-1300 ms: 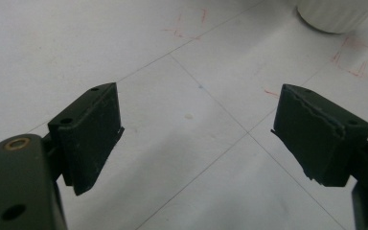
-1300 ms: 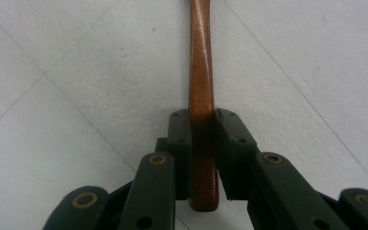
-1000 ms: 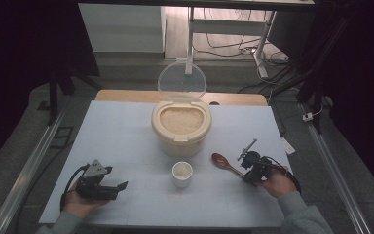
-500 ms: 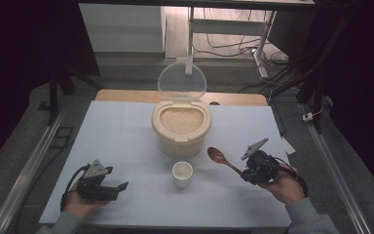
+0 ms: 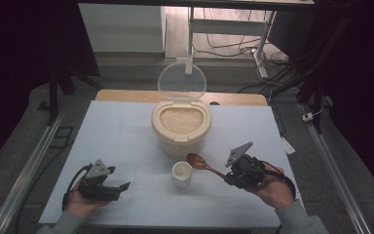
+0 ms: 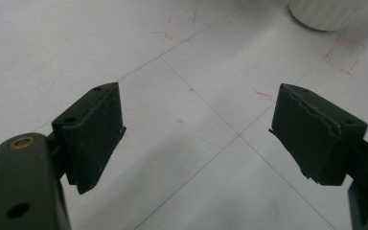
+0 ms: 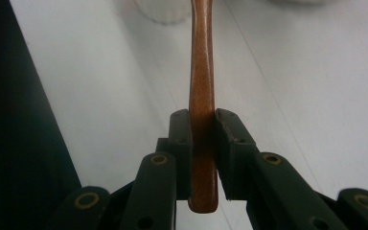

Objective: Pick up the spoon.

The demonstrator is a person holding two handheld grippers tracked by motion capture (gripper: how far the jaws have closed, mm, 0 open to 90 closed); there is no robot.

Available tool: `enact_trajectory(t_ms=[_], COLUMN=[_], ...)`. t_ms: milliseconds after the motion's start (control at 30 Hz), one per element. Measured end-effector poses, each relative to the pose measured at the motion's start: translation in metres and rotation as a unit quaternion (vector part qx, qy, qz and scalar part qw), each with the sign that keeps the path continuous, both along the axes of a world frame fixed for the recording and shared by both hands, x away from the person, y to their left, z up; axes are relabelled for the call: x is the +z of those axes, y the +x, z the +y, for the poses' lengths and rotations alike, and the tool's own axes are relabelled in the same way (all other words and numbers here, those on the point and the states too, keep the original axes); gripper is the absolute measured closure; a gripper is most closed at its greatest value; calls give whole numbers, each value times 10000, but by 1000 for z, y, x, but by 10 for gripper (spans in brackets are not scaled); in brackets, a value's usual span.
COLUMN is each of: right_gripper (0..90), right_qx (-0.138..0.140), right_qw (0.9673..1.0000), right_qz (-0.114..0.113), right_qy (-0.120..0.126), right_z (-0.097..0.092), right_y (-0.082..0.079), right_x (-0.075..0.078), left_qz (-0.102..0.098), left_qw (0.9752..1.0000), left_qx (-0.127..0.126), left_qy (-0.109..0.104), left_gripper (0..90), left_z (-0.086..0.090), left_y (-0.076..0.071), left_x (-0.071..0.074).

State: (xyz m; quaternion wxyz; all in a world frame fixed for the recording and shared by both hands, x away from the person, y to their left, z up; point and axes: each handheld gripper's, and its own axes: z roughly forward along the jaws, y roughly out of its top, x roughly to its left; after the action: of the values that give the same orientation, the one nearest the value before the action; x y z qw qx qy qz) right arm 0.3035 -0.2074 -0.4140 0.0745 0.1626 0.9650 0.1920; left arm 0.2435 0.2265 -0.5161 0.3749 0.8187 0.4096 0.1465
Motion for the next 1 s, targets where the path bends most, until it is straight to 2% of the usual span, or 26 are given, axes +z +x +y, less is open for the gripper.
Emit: enact_trajectory(t_ms=[200,300,333,467,567,733,933,967,1000], right_gripper=[772,772,772,772,772,772,772,772,772], right_qx=[278,400,531,651,747,852,1008,981,997], right_qw=[9996,9992,9985,9976,9967,9957,9940,9943,9941], right_qz=[-34,-25,-3,0,29,19,-33,-10,-27], right_qy=[1,-73,-99,-230,-310,-361,-420,-406,-419], right_z=[24,33,43,58,67,76,83,84,85], right_y=[0,0,0,0,1,-1,-2,-3,-3], right_x=[-2,-3,-5,-5,-5,-7,-8,-8,-8], left_qz=[-60,-112,-199,-390,-505,-676,-768,-768,-774], left_qw=[10000,9999,9997,9986,9974,9945,9898,9898,9879], left_qx=[-38,-81,-149,-333,-505,-800,-1179,-1179,-1306], left_qy=[-27,-45,-57,-101,-134,-49,220,220,305], left_gripper=[182,184,185,189,194,204,229,234,240], left_z=[-2,-4,-7,-15,-22,-39,-69,-69,-79], left_y=[-1,-3,-5,-11,-16,-20,-14,-14,-9], left_x=[5,9,15,30,41,58,74,74,78])
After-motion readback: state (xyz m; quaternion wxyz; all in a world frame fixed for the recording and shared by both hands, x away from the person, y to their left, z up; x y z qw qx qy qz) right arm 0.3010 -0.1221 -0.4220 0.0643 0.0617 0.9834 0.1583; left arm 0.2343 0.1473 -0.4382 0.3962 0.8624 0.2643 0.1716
